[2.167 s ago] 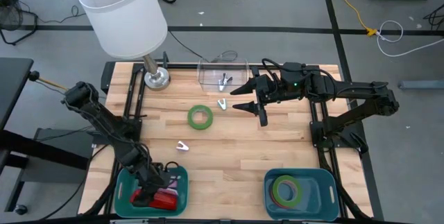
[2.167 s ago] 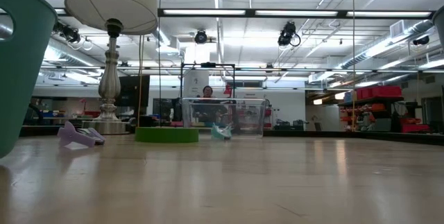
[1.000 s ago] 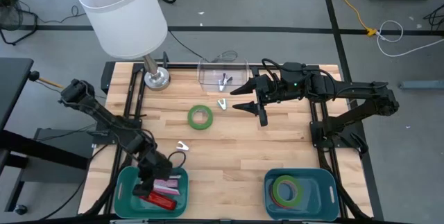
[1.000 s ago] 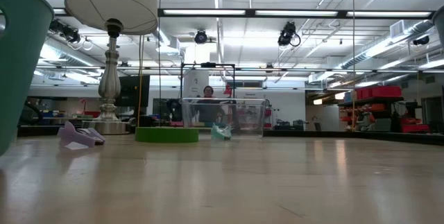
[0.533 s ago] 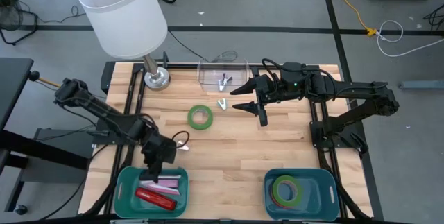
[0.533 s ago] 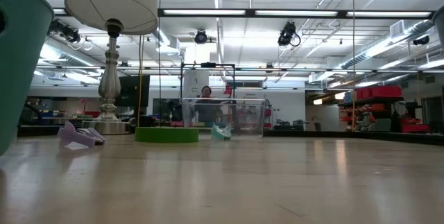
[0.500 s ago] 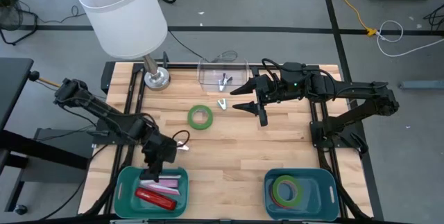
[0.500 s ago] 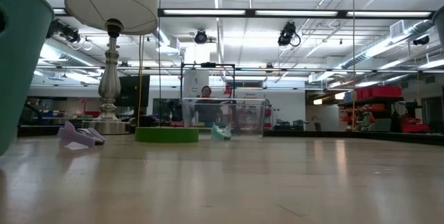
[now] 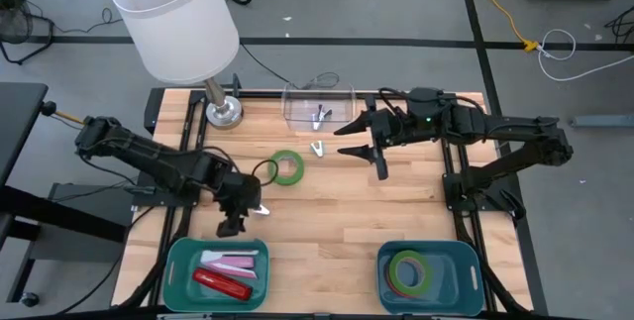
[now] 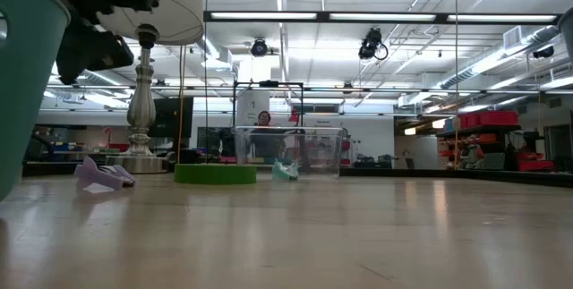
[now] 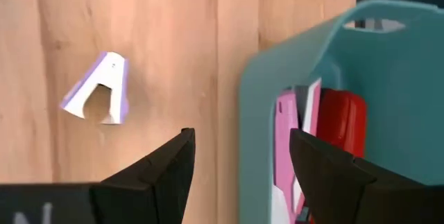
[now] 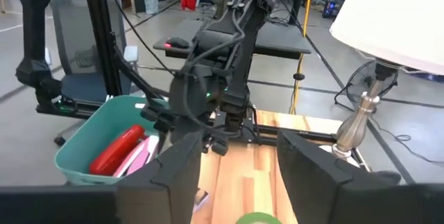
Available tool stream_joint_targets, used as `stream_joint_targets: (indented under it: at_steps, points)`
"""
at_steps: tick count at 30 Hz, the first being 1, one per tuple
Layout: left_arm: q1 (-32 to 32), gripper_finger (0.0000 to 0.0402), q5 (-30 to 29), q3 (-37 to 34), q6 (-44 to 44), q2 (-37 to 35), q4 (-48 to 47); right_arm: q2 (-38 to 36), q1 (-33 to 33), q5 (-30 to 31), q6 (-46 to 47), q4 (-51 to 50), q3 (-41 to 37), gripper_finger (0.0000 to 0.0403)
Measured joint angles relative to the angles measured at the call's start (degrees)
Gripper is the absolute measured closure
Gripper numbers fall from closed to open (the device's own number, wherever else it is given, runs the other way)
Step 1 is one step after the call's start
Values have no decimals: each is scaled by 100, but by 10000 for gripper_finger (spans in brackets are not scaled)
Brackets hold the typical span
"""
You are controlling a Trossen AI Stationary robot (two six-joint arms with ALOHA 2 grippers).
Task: Pick and place Stapler, Stapler remover, tape
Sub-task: Put the purple staple remover into the transparent bin
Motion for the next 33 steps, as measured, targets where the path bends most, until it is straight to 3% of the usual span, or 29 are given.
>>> stream_joint_targets:
  at_steps: [9, 15, 33]
  points:
    - [362, 166, -44, 0, 712, 2, 7, -413, 0, 22, 52, -1043, 0, 270]
    - [549, 165, -437, 0, 1308, 2, 32, -632, 0, 461, 42, -1552, 0, 295]
    - [753, 165, -1249, 0, 2656, 9, 315, -841, 0, 552, 192, -2129, 0, 305]
